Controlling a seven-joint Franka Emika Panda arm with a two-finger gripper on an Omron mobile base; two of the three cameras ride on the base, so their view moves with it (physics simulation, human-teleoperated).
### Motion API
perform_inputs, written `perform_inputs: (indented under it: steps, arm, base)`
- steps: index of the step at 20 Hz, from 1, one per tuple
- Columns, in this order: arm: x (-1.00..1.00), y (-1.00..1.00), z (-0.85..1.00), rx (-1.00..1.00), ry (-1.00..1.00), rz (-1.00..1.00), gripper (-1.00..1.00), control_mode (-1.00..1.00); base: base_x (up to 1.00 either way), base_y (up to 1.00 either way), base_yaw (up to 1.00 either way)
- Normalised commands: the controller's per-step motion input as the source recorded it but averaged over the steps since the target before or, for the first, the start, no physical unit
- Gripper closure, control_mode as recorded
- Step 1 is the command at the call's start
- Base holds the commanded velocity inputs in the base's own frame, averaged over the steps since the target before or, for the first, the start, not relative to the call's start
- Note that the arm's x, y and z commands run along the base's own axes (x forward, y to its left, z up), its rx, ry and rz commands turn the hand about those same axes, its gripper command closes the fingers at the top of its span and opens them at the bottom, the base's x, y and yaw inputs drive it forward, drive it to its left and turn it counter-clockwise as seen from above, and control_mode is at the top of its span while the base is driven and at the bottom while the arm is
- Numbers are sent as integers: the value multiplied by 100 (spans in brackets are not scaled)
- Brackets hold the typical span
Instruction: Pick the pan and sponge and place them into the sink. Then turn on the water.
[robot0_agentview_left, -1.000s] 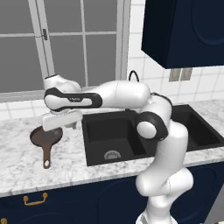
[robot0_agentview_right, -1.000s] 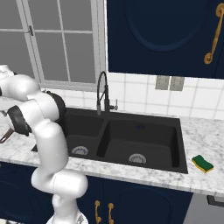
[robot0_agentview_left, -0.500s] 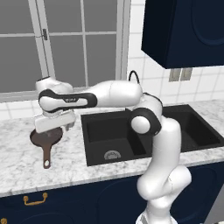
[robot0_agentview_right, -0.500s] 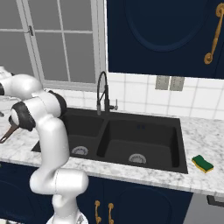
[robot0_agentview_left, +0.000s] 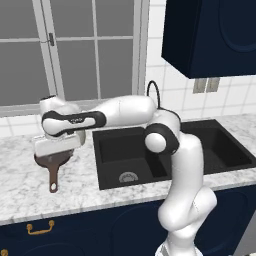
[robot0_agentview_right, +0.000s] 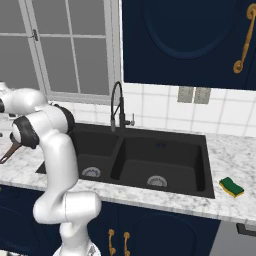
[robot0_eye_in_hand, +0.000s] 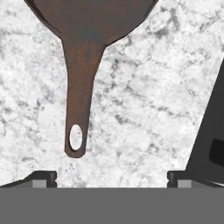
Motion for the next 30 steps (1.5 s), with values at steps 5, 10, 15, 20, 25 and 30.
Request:
perform_inputs:
  steps: [5, 10, 15, 20, 25, 30]
  arm:
    - [8, 3, -17, -5, 0, -5, -100, -100]
    - [13, 14, -28, -2, -6, 0, -100, -100]
    - [5, 27, -23, 0, -3, -1, -100, -100]
    - [7, 22, -23, 0, 0, 0, -100, -100]
    - [13, 13, -25, 0, 0, 0, -100, -100]
    - [11, 8, -23, 0, 0, 0, -100, -100]
  base:
    - [0, 0, 0]
    - [0, 0, 0]
    - [0, 0, 0]
    - [0, 0, 0]
    - [0, 0, 0]
    - [0, 0, 0]
